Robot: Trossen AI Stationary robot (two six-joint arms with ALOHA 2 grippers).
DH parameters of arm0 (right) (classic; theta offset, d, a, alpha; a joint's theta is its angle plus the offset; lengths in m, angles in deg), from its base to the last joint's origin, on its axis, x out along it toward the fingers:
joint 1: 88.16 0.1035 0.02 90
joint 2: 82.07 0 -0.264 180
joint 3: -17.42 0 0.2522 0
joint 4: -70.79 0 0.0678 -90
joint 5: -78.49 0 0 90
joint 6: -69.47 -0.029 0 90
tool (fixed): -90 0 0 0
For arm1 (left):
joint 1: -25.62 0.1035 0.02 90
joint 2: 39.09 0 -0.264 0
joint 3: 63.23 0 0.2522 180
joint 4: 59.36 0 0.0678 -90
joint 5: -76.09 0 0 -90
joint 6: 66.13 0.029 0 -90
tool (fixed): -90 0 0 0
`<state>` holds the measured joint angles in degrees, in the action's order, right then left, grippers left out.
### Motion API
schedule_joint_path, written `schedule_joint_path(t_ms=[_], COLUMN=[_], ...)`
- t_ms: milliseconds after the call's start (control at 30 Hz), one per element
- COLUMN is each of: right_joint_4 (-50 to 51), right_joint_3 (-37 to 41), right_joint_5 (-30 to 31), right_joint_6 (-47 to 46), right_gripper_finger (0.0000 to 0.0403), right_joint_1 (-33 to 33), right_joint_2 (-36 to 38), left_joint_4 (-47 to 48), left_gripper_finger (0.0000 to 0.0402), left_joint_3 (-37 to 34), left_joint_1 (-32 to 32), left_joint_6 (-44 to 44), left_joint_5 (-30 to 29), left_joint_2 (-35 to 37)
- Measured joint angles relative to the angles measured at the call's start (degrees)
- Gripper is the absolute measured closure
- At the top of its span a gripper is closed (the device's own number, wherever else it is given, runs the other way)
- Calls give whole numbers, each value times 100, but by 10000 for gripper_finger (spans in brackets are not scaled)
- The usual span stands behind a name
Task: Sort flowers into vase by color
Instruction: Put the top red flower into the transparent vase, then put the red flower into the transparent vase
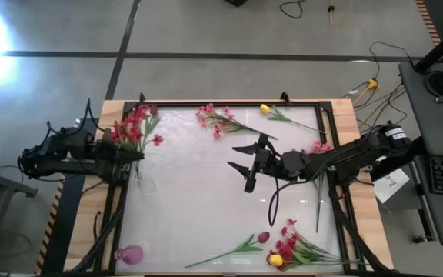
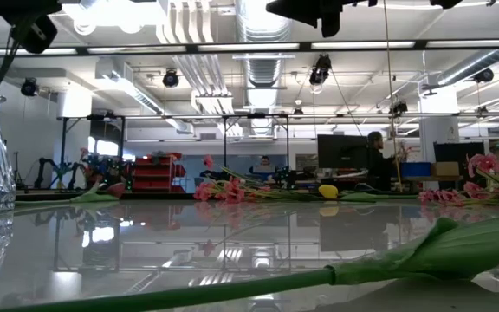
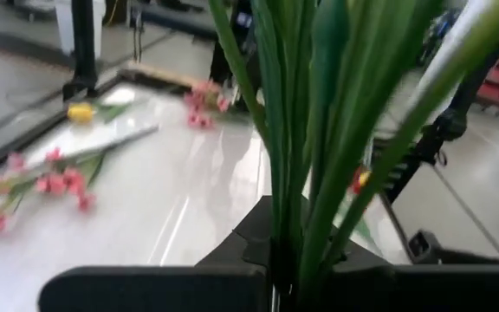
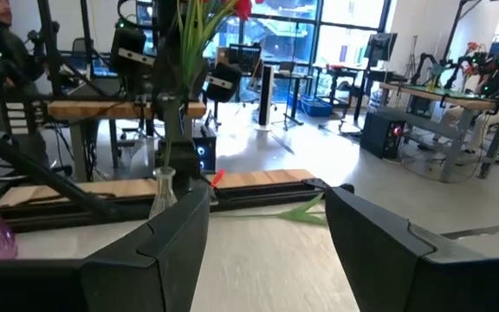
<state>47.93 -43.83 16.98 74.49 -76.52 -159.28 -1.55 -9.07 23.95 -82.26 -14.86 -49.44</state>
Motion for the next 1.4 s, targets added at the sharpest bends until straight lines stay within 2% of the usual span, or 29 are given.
schedule_joint_path(t_ms=[133, 233, 533, 700, 800, 867, 933, 1033, 1200, 1300, 1400], right_joint_4=[97, 212, 843, 1154, 1296, 1542, 2234, 3875, 7753, 9238, 9786], right_joint_3=[0, 0, 0, 0, 0, -21, -154, -498, -1242, -1300, -1103], right_joint_5=[-15, -49, -44, -36, -31, -34, -33, 4, 6, -39, -622], right_joint_6=[-83, -68, -105, -135, -140, -224, -616, -1871, -4795, -6088, -6811], right_gripper_finger=[179, 172, 100, 69, 61, 57, 56, 58, 73, 82, 90], right_joint_1=[5, 11, -30, -81, -81, -77, -68, -72, -191, -197, -113], right_joint_2=[0, 0, 0, 57, 93, 152, 246, 380, 433, 421, 420], left_joint_4=[617, 1176, 3080, 4047, 4425, 4621, 4586, 4592, 4190, 3243, 1997], left_gripper_finger=[397, 372, 226, 156, 141, 139, 142, 149, 162, 165, 166], left_joint_3=[191, 372, 1578, 2084, 2410, 2673, 2934, 3505, 4446, 4785, 4825], left_joint_1=[0, 0, 0, 0, 0, 0, 0, 0, 0, 0, 0], left_joint_6=[-192, -299, -1295, -1888, -2282, -2497, -2534, -2471, -1771, -1001, -304], left_joint_5=[21, 47, 85, 773, 1280, 1399, 1402, 1219, 305, -112, -252], left_joint_2=[-48, -115, -660, -1031, -1267, -1431, -1518, -1696, -1806, -1770, -1650])
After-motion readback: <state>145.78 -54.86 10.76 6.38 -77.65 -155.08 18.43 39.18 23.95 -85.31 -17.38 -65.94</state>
